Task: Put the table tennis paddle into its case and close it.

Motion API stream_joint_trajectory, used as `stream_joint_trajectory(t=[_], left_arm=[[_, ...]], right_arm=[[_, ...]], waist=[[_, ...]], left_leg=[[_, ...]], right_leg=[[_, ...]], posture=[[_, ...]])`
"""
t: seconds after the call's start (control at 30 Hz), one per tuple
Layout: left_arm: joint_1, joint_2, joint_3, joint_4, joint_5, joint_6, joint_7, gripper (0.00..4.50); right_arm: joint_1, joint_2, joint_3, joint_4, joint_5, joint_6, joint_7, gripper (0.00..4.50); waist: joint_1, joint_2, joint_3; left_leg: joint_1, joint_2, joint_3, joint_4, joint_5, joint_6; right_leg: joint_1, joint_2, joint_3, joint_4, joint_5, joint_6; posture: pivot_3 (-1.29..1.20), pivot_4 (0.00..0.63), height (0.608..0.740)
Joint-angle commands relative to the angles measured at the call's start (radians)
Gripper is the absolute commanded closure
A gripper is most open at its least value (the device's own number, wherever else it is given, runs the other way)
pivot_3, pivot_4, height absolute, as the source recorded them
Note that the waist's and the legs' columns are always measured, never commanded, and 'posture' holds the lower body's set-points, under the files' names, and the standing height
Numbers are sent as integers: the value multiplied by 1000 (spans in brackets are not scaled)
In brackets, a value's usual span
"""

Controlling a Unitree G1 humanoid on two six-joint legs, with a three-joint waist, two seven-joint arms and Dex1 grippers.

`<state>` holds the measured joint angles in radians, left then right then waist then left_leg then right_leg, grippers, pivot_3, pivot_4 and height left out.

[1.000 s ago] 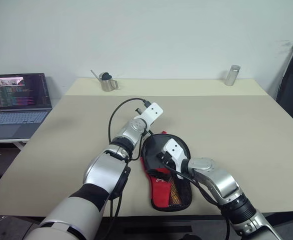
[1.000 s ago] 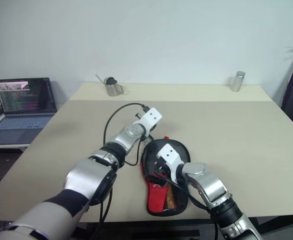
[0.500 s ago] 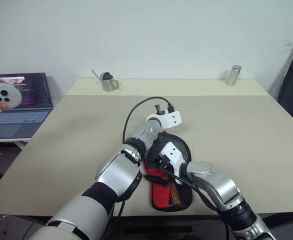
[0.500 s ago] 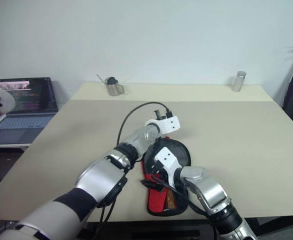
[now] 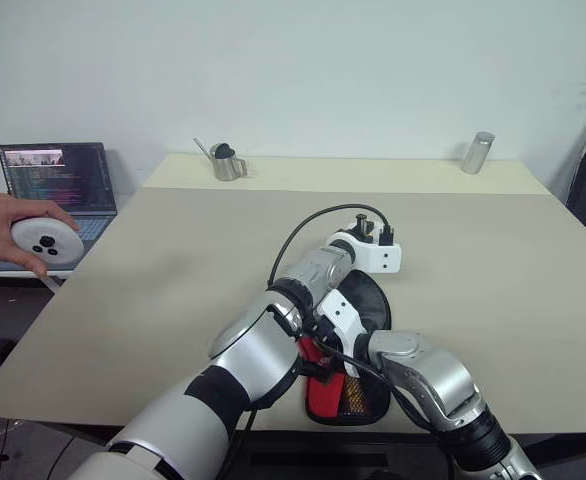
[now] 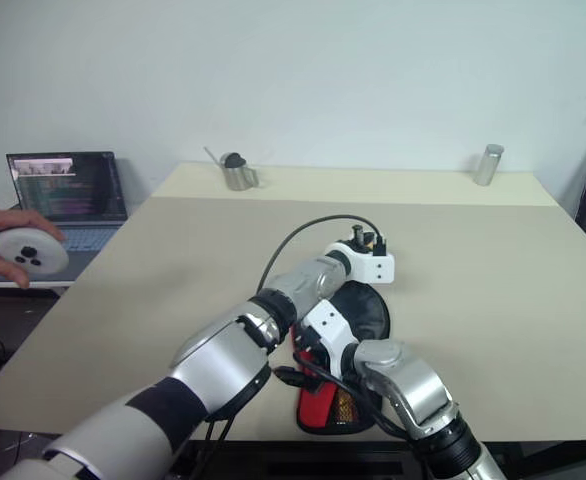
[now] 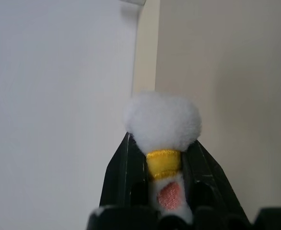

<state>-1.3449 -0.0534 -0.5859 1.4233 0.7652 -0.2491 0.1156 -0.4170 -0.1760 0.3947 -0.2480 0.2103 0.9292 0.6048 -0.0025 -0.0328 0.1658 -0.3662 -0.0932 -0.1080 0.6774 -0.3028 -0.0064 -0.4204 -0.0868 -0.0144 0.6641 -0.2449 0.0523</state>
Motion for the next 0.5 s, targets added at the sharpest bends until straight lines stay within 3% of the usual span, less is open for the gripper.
stream_joint_trajectory(t=[0.03, 0.27, 0.3, 0.5], left_arm=[[-8, -42, -8, -32, 5, -14, -2, 4103], [44, -20, 35, -26, -38, 48, -168, 4103], [50, -16, 38, -26, -41, 56, -187, 3392], [61, 6, 38, -34, -39, 60, -209, 1329]], right_arm=[[16, 3, 32, 26, 19, 66, -7, 0], [4, 1, 29, 30, 30, 68, -12, 0], [2, 1, 29, 32, 31, 66, -11, 0], [-11, -3, 34, 63, 34, 41, 1, 0]], waist=[[0, 0, 0], [0, 4, -3], [-1, 4, -3], [-2, 5, -4]], left_leg=[[0, 0, 0, 0, 0, 0], [1, 0, 0, 0, 0, 0], [1, 0, 0, 0, 0, 0], [1, 0, 0, 0, 0, 0]], right_leg=[[0, 0, 0, 0, 0, 0], [0, 0, 0, 0, 0, 1], [0, 0, 0, 0, 0, 1], [0, 0, 0, 1, 0, 1]], posture=[[0, 150, 740], [0, 150, 740], [0, 150, 740], [0, 150, 740]])
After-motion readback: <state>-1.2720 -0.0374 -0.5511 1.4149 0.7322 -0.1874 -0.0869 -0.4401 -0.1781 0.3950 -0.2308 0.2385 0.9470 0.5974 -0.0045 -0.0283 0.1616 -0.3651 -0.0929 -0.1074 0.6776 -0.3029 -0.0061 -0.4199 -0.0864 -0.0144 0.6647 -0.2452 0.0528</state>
